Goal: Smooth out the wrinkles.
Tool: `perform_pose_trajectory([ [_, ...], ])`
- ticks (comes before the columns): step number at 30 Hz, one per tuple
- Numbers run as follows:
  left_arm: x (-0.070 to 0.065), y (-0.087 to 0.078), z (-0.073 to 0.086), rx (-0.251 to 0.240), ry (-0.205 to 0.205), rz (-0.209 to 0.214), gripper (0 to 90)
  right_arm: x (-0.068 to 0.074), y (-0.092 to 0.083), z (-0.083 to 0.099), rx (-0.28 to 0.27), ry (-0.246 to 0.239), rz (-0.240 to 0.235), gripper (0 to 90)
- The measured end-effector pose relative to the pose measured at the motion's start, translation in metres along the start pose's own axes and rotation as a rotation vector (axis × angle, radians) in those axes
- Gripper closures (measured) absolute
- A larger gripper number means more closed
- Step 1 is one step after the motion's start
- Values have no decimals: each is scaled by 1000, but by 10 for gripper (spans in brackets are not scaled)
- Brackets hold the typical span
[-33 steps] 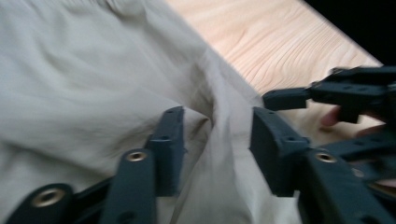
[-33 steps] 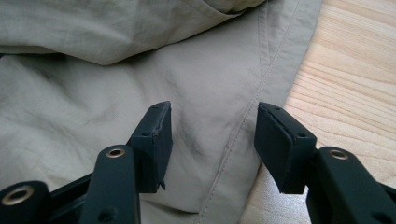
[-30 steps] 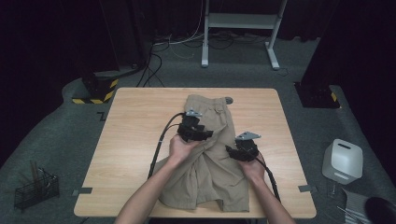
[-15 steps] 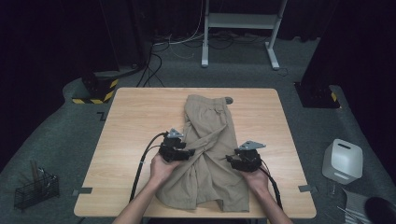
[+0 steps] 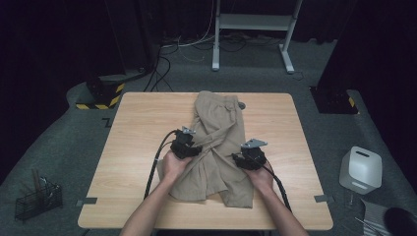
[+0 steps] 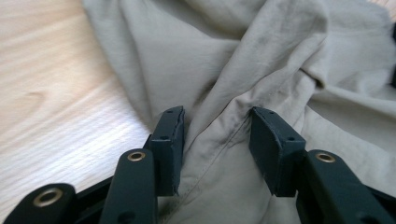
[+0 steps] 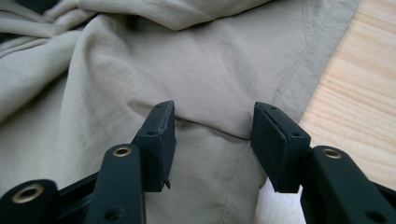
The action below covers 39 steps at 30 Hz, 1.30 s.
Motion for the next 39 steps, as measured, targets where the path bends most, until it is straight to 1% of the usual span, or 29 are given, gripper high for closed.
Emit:
perform_pose_trajectory([
  [2, 0, -10, 3, -19, 2, 10, 652, 0, 0, 0, -1, -4, 2, 499],
  [3, -2, -17, 6, -38, -1, 37, 722, 0, 0, 0, -1, -1, 1, 499],
  [5, -6, -23, 4, -67, 10, 55, 827, 0, 0, 0, -1, -1, 1, 499],
  [7, -13, -28, -2, -100, 10, 91, 865, 0, 0, 0, -1, -1, 1, 499],
  [8, -13, -28, -2, -100, 10, 91, 871, 0, 0, 0, -1, -1, 1, 499],
  [9, -20, -30, -7, -117, 26, 110, 871, 0, 0, 0, -1, -1, 1, 499],
  [10, -31, -33, -14, -139, 51, 136, 875, 0, 0, 0, 0, 0, 1, 499],
  [11, -31, -33, -14, -139, 51, 136, 876, 0, 0, 0, 0, 0, 1, 499],
  [12, -44, -36, -20, -161, 66, 169, 876, 0, 0, 0, 0, 0, 0, 498],
  [13, -44, -36, -20, -161, 66, 169, 876, 0, -1, 0, 1, 2, -1, 498],
  [14, -54, -34, -22, -156, 95, 184, 875, -1, -2, 1, 11, 3, -1, 501],
  [15, -57, -31, -21, -143, 107, 182, 875, -1, -6, 1, 16, -1, -6, 499],
  [16, -57, -31, -21, -143, 107, 182, 875, -1, -6, 1, 16, -1, -6, 499],
  [18, -59, -19, -16, -91, 123, 176, 875, 1, -16, 2, -8, -3, -16, 504],
  [19, -58, -10, -12, -60, 122, 168, 875, 1, -22, 4, -18, 0, -20, 504],
  [20, -55, 2, -7, -29, 99, 165, 876, 2, -32, 9, -18, 14, -34, 503],
  [22, -54, 5, -5, -22, 93, 163, 878, 1, -34, 14, -7, 18, -45, 503],
  [24, -51, 13, -4, -3, 85, 152, 879, 0, -30, 24, 32, 14, -44, 506],
  [27, -50, 13, -8, -15, 67, 158, 881, -1, -28, 24, 11, 7, -31, 510],
  [28, -50, 8, -14, -38, 62, 162, 882, 0, -27, 23, 11, 7, -26, 510],
  [29, -52, -5, -27, -89, 57, 179, 883, 2, -24, 21, 4, -5, -24, 518],
  [30, -54, -11, -34, -118, 49, 200, 883, 3, -22, 20, 2, -11, -26, 522],
  [32, -57, -14, -38, -131, 52, 212, 883, 4, -20, 18, 5, -8, -29, 524],
  [33, -67, -17, -46, -145, 61, 253, 883, 4, -18, 16, 6, -16, -35, 524],
  [35, -80, -8, -46, -109, 78, 292, 881, 5, -14, 13, 2, -18, -38, 523],
  [36, -80, -8, -46, -109, 78, 292, 877, 5, -13, 12, 2, -18, -38, 523],
  [37, -86, -1, -43, -74, 96, 304, 867, 5, -12, 11, 3, -17, -37, 522],
  [38, -91, 8, -39, -38, 125, 301, 867, 5, -12, 11, 3, -17, -37, 522],
  [39, -93, 11, -37, -24, 136, 301, 846, 5, -12, 11, 5, -16, -38, 522],
])
Point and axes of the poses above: each handheld gripper's, and its own axes: y roughly forward along the jaws, z roughly out of its underside, x roughly to its left, the point moved 4 cm from there along y, roughly forward along the jaws, and after that the axes turned 3 degrees about y, right-handed, at the moved point
